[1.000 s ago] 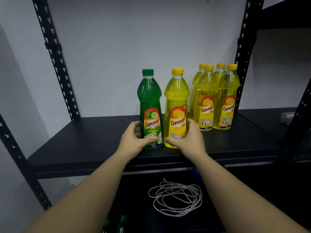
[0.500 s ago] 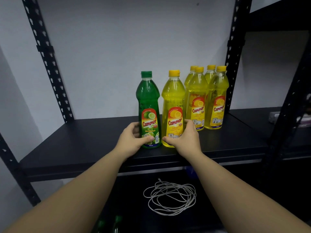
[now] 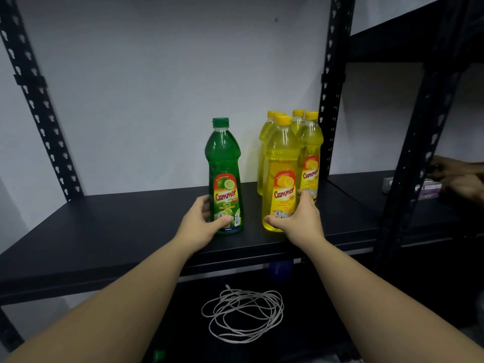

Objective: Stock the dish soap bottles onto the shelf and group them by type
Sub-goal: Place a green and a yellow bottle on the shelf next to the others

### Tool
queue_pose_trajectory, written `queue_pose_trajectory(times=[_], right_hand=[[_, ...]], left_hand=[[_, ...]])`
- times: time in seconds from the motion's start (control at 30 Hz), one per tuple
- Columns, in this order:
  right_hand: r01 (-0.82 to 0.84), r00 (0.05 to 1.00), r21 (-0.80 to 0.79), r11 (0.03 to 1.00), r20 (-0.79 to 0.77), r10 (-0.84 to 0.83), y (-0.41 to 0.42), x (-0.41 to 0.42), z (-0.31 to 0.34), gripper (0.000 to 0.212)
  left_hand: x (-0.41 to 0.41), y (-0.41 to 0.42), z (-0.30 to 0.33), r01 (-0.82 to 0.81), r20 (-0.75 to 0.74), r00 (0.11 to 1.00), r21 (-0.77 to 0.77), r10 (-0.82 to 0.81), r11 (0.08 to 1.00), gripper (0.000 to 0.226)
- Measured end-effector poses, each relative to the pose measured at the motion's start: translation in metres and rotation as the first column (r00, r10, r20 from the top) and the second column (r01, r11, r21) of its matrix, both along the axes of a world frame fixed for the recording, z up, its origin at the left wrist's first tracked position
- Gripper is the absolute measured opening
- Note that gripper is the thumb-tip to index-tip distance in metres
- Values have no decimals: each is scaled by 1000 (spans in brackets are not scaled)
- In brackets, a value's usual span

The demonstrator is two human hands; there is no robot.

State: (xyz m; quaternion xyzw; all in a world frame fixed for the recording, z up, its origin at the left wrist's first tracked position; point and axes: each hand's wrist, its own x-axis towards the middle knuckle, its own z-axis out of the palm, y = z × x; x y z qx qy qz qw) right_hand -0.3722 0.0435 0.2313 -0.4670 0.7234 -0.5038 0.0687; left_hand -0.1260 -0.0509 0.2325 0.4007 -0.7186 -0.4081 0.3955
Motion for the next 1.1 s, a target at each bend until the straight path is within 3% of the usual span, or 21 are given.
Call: queue_pose_trajectory(times=[0.57, 0.83, 1.0, 1.1], right_hand=[[160, 981, 57, 986, 103, -165, 12, -78, 13, 92], [155, 985, 85, 984, 66, -161, 6, -81, 10, 90], [112, 992, 121, 986, 51, -119, 12, -87, 12, 93], [105, 994, 175, 979, 18, -109, 20, -96, 10, 106]], left_hand=[[2, 4, -2, 6, -14, 1000, -31, -6, 999, 101], [0, 1, -3, -1, -34, 999, -28, 0, 1000, 88], [-2, -2, -2, -4, -48, 999, 0, 3, 1000, 86], [-7, -1, 0, 15, -44, 999, 15, -15, 1000, 88]])
